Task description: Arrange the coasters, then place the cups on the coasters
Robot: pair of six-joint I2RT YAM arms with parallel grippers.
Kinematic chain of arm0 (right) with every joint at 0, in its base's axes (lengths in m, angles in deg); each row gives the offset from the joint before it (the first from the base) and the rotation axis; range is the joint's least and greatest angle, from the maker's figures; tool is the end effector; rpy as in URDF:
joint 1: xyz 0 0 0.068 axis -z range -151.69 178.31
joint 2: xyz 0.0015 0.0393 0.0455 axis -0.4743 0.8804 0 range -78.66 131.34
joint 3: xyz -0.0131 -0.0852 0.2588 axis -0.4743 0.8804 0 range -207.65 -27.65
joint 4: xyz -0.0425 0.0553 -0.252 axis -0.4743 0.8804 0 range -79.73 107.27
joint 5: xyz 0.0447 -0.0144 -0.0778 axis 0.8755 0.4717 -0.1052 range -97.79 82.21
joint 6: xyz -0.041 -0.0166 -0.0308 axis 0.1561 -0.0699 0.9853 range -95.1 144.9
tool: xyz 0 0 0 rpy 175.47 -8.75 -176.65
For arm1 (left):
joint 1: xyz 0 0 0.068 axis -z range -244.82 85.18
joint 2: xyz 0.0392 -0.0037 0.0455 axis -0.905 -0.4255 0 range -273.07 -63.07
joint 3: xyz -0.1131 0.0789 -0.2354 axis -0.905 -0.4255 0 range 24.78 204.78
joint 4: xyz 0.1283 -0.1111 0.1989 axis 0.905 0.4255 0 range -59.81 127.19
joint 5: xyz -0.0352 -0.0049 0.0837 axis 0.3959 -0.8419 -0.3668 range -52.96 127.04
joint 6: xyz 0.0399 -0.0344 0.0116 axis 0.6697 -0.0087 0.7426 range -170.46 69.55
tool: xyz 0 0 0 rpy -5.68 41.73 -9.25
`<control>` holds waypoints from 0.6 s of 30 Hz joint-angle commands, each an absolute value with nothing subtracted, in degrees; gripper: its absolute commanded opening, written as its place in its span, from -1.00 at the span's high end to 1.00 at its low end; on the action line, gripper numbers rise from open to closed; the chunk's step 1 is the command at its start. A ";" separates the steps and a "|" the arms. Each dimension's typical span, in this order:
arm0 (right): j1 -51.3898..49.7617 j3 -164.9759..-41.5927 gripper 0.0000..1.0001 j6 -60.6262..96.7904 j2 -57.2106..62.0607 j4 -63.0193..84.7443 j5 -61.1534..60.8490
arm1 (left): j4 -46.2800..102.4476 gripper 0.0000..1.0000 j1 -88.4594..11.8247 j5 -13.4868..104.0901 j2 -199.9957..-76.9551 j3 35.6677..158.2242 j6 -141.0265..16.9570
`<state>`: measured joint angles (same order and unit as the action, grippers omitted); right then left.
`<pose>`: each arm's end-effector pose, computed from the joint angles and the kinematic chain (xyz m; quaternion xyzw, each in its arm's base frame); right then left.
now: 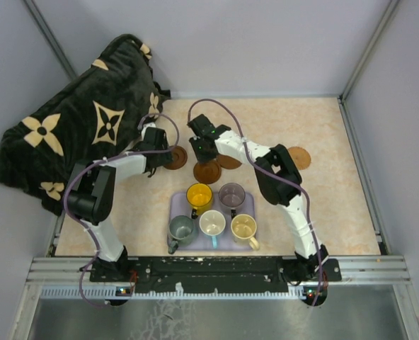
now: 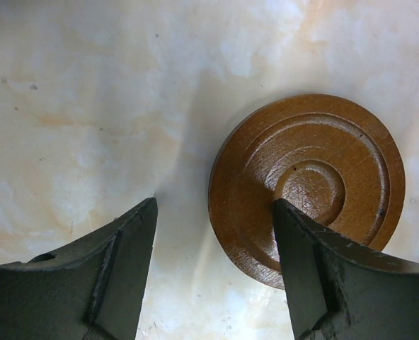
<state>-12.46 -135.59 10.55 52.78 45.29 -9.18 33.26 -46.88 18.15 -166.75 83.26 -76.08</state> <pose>0.3795 0.3262 0.1754 -0.2168 0.9377 0.1152 0.2459 0.3549 -0.1028 0.1581 -0.1201 0.9158 0.0120 0.3832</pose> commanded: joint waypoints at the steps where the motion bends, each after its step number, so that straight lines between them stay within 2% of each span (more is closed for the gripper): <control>1: -12.93 -140.65 0.46 12.21 61.83 49.07 -8.86 | 36.35 -0.44 -48.82 16.92 -169.00 83.72 -76.70; 10: -11.15 -158.01 0.46 12.32 71.72 53.50 -7.52 | 36.07 -0.44 -50.62 17.41 -168.76 83.03 -76.92; 18: -10.92 -158.90 0.44 13.06 72.94 48.44 -0.97 | 35.82 -0.43 -50.67 18.85 -168.86 83.26 -77.00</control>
